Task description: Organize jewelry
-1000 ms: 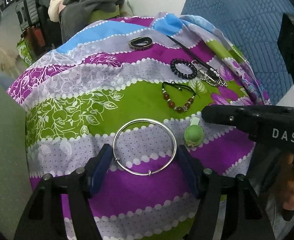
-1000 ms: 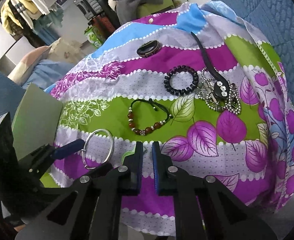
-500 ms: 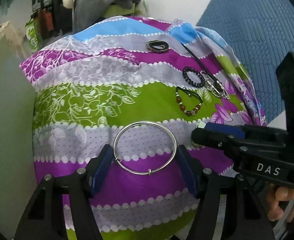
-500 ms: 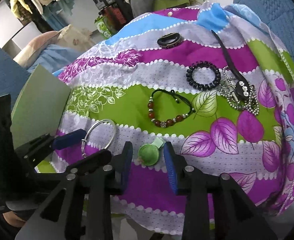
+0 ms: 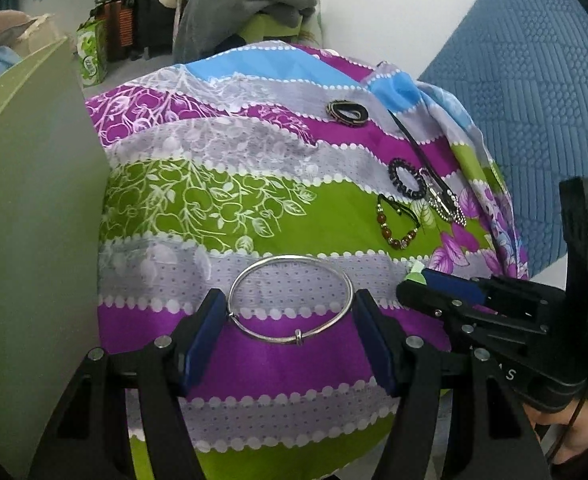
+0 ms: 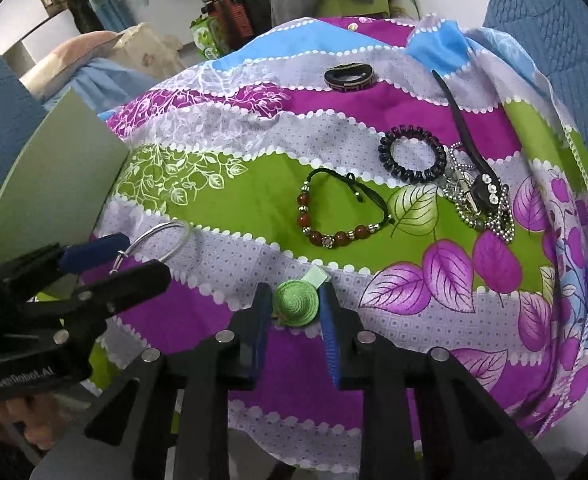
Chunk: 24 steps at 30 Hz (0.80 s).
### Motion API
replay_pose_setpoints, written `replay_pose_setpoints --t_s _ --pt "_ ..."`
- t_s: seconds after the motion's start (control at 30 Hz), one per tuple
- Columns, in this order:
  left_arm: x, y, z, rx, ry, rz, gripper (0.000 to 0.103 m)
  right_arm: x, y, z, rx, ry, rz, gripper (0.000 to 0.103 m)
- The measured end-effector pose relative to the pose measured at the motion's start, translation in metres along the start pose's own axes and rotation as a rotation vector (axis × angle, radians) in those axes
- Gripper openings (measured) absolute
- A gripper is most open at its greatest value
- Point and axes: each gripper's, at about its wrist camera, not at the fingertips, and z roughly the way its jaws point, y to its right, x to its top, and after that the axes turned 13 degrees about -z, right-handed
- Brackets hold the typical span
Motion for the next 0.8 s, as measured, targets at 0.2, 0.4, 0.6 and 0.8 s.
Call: replay_pose_setpoints --t_s 0.2,0.4,0.6,0.8 --pt "0.005 0.001 -0.016 -0.001 0.025 -0.008 0.043 0.003 0.004 -0.014 -0.031 0.019 0.035 0.022" --pt "0.007 0.0 -0.023 -0.034 -0.008 -0.017 0.021 0.007 -0.001 -0.032 -0.059 0.041 0.054 0.022" --pt "-0.001 -0.005 -0.01 -0.048 -0.033 -0.036 0.014 0.003 0.004 -0.03 -0.046 0.02 0.099 0.022" --pt "0.007 0.004 0.0 -0.035 0.005 -0.036 0.023 0.001 0.008 -0.023 -0.03 0.003 0.123 0.022"
